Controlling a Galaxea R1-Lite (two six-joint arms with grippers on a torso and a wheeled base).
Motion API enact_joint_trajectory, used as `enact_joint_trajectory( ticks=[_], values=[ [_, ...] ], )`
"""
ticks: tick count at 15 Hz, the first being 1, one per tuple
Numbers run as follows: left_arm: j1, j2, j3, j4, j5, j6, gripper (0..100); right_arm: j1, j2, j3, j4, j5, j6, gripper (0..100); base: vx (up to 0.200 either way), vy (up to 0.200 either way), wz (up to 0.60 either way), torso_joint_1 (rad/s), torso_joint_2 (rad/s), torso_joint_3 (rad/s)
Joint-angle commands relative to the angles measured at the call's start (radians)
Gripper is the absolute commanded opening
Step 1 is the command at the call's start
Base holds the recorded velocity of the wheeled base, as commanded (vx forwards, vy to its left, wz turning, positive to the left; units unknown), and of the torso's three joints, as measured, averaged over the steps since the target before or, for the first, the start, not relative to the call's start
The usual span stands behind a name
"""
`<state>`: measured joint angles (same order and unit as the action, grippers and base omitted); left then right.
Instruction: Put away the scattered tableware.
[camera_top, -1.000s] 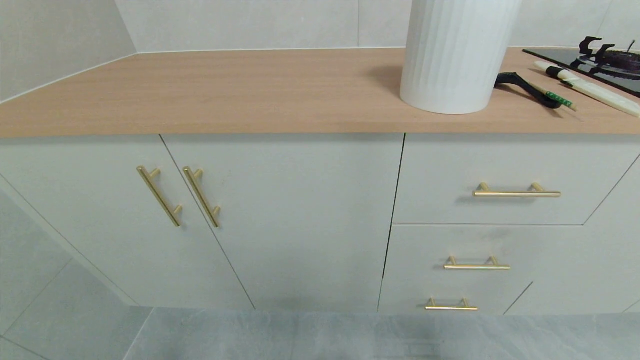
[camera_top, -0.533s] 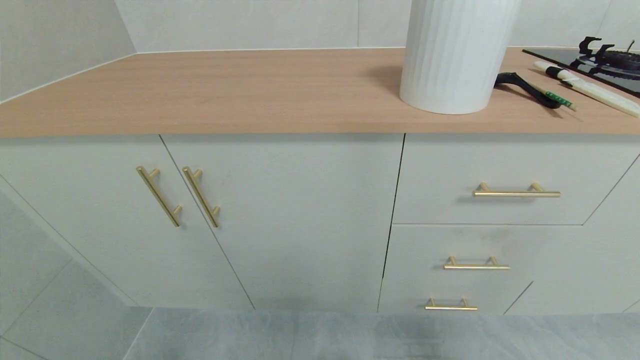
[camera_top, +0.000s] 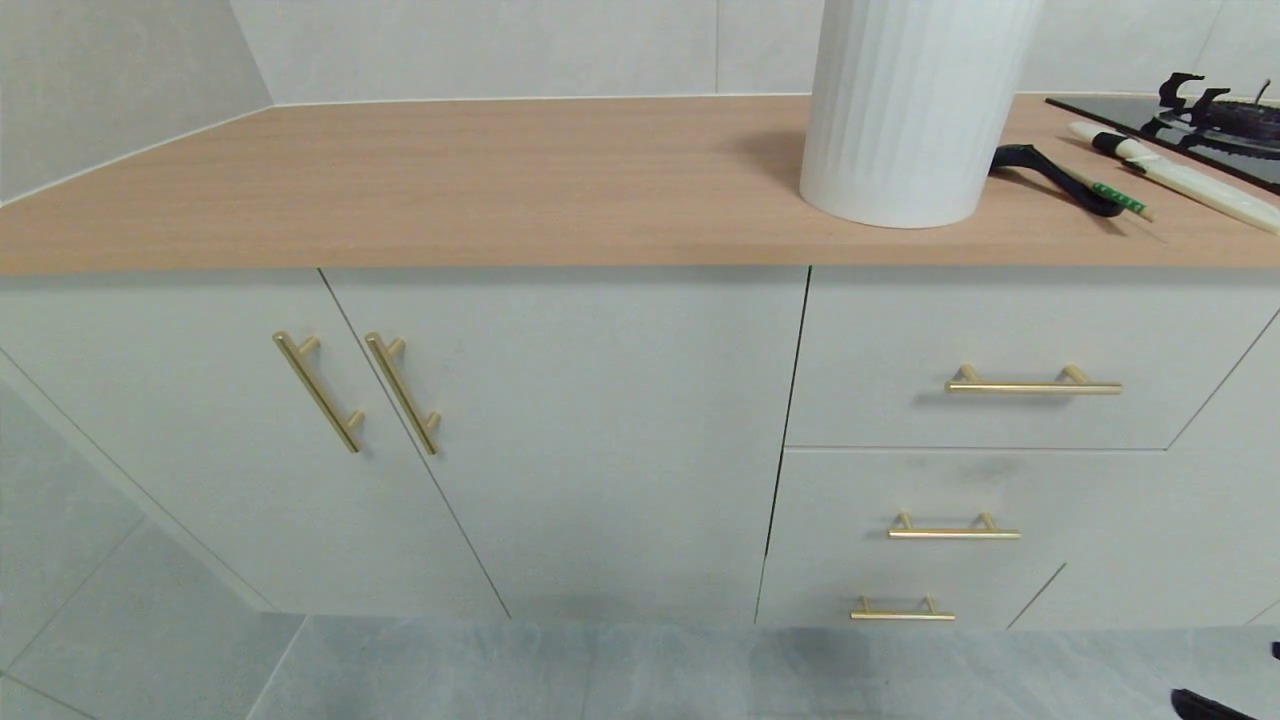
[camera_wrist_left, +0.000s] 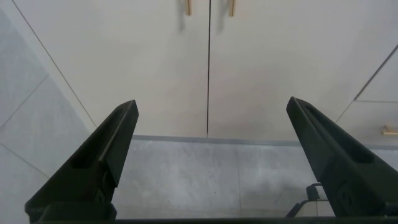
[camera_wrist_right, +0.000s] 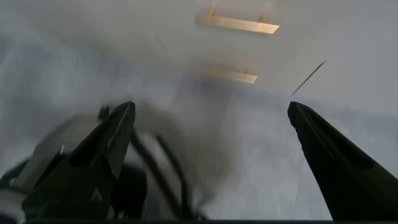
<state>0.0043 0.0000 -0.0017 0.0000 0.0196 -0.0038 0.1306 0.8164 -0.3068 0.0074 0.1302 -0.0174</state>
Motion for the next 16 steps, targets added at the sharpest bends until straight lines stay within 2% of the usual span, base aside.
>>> enact_joint_trajectory(
  ticks=[1,3,4,6,7,8,9,10,13,16],
  values=[
    [0.0,0.002,0.0,0.0,0.0,-0.001,100,0.078,0.497,-0.179,-0.072,0.009,0.001,100,0.0,0.0,0.0,0.0,0.0,0.0],
    [0.0,0.002,0.0,0.0,0.0,-0.001,100,0.076,0.573,-0.216,-0.112,0.006,0.001,100,0.0,0.0,0.0,0.0,0.0,0.0],
    [0.0,0.002,0.0,0.0,0.0,-0.001,100,0.057,0.688,-0.298,-0.161,0.002,-0.001,100,0.0,0.0,0.0,0.0,0.0,0.0],
    [0.0,0.002,0.0,0.0,0.0,-0.001,100,0.035,0.765,-0.327,-0.181,0.005,0.001,100,0.0,0.0,0.0,0.0,0.0,0.0],
    [0.0,0.002,0.0,0.0,0.0,-0.001,100,0.035,0.773,-0.327,-0.185,0.005,0.001,100,0.0,0.0,0.0,0.0,0.0,0.0],
    [0.0,0.002,0.0,0.0,0.0,-0.001,100,0.029,0.869,-0.321,-0.265,-0.04,0.001,100,0.0,0.0,0.0,0.0,0.0,0.0],
    [0.0,0.002,0.0,0.0,0.0,-0.001,100,0.029,0.886,-0.319,-0.277,-0.049,0.001,100,0.0,0.0,0.0,0.0,0.0,0.0],
    [0.0,0.002,0.0,0.0,0.0,-0.001,100,0.029,0.949,-0.296,-0.353,-0.103,0.002,100,0.0,0.0,0.0,0.0,0.0,0.0],
    [0.0,0.002,0.0,0.0,0.0,-0.001,100,0.027,1.026,-0.241,-0.564,-0.136,0.001,100,0.0,0.0,0.0,0.0,0.0,0.0],
    [0.0,0.002,0.0,0.0,0.0,-0.001,100,0.021,1.08,-0.222,-0.669,-0.193,0.002,100,0.0,0.0,0.0,0.0,0.0,0.0]
  ],
)
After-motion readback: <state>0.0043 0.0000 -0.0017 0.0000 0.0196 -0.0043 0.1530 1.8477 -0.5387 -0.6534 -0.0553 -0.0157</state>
